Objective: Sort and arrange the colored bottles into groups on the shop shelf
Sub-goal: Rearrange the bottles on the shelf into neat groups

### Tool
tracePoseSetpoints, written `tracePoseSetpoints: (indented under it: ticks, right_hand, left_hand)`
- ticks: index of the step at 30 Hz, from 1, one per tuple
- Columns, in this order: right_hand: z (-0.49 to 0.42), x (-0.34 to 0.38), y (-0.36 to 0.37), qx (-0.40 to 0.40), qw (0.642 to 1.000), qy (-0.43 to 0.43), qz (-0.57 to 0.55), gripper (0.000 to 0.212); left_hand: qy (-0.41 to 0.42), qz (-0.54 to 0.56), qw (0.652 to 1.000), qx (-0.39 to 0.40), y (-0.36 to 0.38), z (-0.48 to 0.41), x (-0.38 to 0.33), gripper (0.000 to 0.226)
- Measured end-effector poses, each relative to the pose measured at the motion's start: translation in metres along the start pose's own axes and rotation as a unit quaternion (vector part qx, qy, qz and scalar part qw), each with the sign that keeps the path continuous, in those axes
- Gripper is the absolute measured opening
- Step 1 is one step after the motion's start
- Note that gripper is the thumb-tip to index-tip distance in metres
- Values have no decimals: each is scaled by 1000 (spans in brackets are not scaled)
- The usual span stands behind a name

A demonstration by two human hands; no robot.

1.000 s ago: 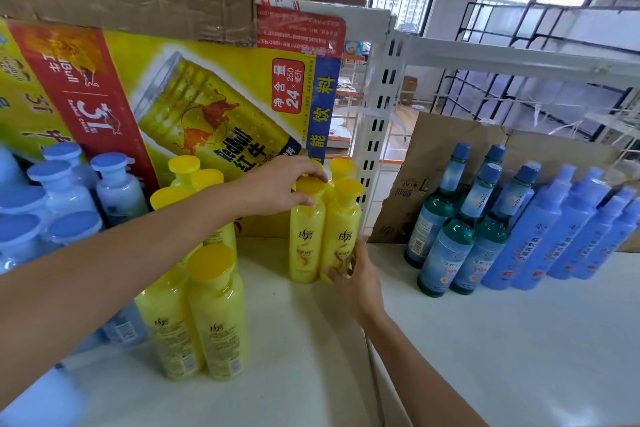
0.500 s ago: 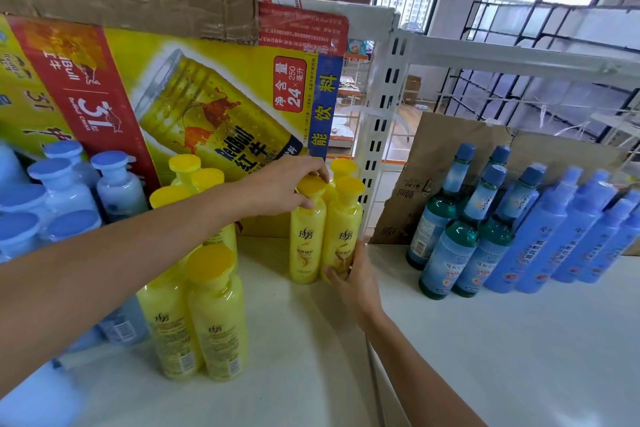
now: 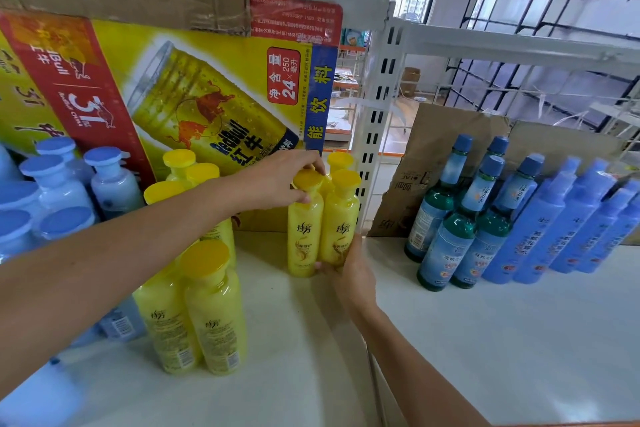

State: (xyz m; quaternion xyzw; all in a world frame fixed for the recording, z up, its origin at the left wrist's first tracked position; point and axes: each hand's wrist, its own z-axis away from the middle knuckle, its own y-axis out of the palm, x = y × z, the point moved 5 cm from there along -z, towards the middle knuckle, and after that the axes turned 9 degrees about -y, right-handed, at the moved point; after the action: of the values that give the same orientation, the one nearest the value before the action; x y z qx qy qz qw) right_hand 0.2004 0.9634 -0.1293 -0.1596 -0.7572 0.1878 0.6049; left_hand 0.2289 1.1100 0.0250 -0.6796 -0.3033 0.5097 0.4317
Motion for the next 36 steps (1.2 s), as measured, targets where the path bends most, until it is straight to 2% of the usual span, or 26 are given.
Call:
tracePoseSetpoints:
  ticks: [9, 18, 21, 22, 24, 26, 33, 36]
  right_hand:
    - [2, 2, 4, -20, 999, -6, 49, 64]
    - [4, 3, 0, 38, 998, -33, 39, 72]
    - [7, 0, -7, 29, 994, -78, 75, 41]
    - [9, 5, -10, 37, 993, -87, 70, 43]
    - [12, 11, -15, 71, 993, -80, 48, 69]
    - [14, 19, -22, 77, 992, -79, 59, 79]
    - [20, 51, -52, 68, 969, -119, 206, 80]
    - [26, 71, -58, 61, 953, -150, 258, 72]
  left_hand:
    - [-4, -21, 1000, -16, 1, 1, 1, 41]
    - [-7, -15, 1000, 11, -4, 5, 0, 56]
    - [-8, -23, 1000, 16, -8, 8, -3, 57]
    - [-6, -30, 999, 21, -9, 9, -3, 57]
    - [-6, -42, 998, 36, -11, 12, -3, 57]
    - [-16, -31, 998, 46, -14, 15, 0, 57]
    - [-16, -2, 1000, 13, -45, 31, 0, 48]
    - [-21, 15, 1000, -3, -59, 46, 4, 44]
